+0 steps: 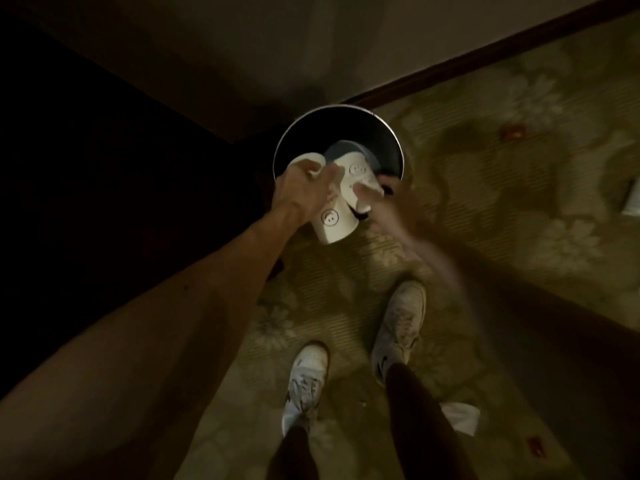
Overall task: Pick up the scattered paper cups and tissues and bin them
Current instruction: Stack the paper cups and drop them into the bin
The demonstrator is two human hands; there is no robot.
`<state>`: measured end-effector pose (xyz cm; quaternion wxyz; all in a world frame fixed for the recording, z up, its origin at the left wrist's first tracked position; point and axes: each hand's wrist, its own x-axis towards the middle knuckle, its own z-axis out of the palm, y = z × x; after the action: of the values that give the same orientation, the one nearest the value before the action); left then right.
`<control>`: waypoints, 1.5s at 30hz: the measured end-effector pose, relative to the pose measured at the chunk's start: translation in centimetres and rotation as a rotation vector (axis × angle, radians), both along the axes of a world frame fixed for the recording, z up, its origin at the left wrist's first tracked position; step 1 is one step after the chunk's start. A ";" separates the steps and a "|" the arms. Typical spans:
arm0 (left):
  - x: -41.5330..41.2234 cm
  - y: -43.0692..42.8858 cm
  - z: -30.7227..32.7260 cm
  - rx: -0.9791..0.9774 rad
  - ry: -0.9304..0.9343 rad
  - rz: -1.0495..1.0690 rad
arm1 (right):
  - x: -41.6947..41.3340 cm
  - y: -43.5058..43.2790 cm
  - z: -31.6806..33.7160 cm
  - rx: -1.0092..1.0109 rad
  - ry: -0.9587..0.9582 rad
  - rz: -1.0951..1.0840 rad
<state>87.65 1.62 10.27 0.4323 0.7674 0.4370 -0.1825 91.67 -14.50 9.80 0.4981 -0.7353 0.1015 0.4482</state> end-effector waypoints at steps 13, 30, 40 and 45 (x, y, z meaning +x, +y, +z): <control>-5.0 -5.7 8.2 -0.064 -0.129 -0.151 | -7.7 -9.1 8.6 -0.130 0.119 -0.205; -28.9 -23.7 37.1 -0.391 -0.210 -1.438 | -51.1 -16.5 38.5 -0.262 -0.201 -1.221; -57.2 -33.1 41.0 -0.398 0.020 -2.350 | -82.6 -11.7 41.2 -0.379 0.052 -2.004; -72.7 -37.8 36.9 -0.349 0.119 -2.508 | -95.5 -10.9 37.4 -0.330 0.119 -2.252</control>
<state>14.97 -36.22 47.19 0.0381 0.5766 -0.5987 -0.5546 -3.80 -25.41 47.17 0.5091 -0.2605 0.7850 -0.2380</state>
